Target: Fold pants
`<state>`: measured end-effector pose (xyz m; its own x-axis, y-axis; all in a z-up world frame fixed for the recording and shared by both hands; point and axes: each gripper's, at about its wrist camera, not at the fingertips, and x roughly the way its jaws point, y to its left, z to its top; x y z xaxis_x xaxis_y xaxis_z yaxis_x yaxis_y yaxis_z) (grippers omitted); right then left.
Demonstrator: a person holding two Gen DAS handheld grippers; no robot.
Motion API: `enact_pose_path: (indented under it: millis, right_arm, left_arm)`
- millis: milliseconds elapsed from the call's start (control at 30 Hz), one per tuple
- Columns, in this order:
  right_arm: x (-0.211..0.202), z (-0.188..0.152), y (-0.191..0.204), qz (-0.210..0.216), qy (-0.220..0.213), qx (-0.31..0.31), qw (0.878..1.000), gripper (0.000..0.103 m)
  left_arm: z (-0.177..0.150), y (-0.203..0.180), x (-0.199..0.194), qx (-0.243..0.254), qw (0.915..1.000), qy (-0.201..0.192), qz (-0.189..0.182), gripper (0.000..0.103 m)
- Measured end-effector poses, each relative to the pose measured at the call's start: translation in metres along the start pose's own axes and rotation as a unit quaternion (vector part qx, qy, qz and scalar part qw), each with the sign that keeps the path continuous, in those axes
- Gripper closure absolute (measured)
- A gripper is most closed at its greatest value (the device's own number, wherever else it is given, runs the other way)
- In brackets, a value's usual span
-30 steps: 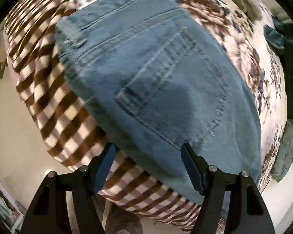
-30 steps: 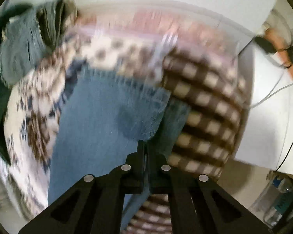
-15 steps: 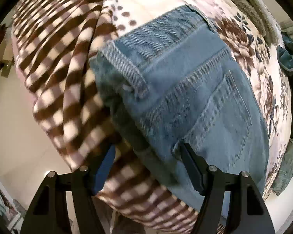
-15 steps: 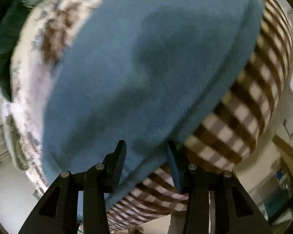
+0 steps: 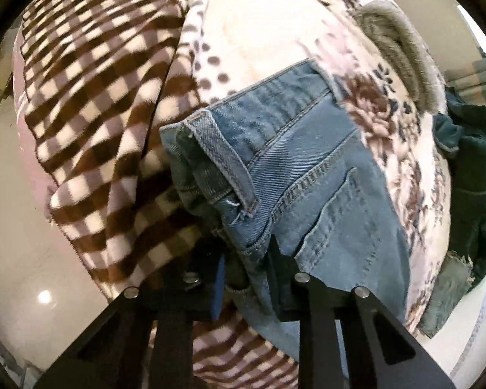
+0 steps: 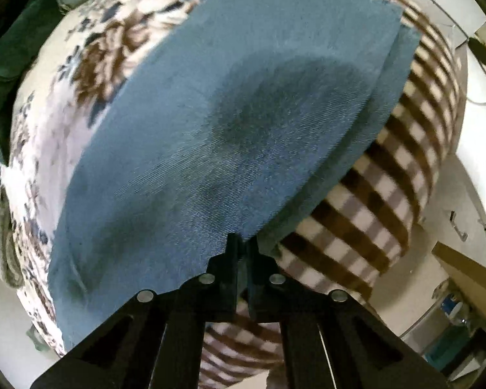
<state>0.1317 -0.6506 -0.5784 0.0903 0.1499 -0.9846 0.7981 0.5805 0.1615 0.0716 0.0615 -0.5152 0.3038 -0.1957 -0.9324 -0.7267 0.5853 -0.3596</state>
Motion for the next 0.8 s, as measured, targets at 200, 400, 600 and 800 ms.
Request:
enact_pose_path:
  millis: [200,400,600,800]
  right_arm:
    - [-0.013,-0.004,-0.003,-0.018,0.005,-0.022,1.0,0.101]
    - [0.011,0.011,-0.016,-0.032,0.041,-0.009,0.999,0.101]
    - [0.015,0.021,0.019,-0.045,0.116,-0.078,0.989,0.086]
    - [-0.009,-0.002,0.163,0.048,0.156,-0.274,0.948,0.046]
  left_arm:
    - [0.006,0.0,0.009,-0.011,0.9997,0.024,0.0,0.084]
    - [0.005,0.01,0.027,-0.013,0.9989,0.045,0.01,0.081]
    - [0.001,-0.025,-0.007,0.048,0.9947,0.054,0.073,0.077]
    - [-0.023,-0.142,-0.022,0.204,0.9765,0.012,0.069,0.013]
